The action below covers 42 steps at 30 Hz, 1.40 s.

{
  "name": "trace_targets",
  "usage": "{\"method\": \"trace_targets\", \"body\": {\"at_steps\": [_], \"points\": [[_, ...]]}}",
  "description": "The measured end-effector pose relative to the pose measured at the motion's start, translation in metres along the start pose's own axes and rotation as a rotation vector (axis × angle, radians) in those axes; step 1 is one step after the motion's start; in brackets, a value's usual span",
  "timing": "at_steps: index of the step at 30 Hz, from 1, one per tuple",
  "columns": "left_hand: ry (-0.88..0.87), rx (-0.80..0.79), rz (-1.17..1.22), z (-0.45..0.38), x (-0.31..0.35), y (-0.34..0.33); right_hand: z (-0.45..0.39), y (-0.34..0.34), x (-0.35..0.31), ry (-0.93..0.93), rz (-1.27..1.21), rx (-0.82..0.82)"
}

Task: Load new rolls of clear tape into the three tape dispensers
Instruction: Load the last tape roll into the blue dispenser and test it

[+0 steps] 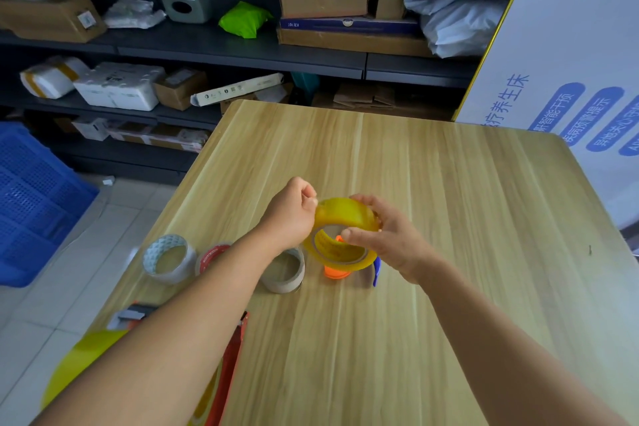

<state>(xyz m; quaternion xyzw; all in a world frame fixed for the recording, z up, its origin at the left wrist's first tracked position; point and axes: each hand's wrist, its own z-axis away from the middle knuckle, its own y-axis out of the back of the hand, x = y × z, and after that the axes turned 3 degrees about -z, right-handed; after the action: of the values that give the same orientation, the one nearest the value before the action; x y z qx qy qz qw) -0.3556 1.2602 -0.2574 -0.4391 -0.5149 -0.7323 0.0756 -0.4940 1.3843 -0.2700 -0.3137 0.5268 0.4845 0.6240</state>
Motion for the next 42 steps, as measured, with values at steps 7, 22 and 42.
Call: {"method": "trace_targets", "body": {"at_steps": [7, 22, 42], "points": [[0.228, -0.129, 0.227, -0.003, -0.007, -0.002, -0.006, -0.004, 0.012, 0.033, 0.102, 0.12], [0.508, -0.078, 0.207, -0.014, -0.027, -0.045, -0.035, -0.016, 0.05, 0.047, 0.496, 0.302], [0.42, -0.494, -0.287, -0.057, -0.042, -0.067, -0.027, -0.037, 0.08, 0.099, 1.046, 0.093]]}}
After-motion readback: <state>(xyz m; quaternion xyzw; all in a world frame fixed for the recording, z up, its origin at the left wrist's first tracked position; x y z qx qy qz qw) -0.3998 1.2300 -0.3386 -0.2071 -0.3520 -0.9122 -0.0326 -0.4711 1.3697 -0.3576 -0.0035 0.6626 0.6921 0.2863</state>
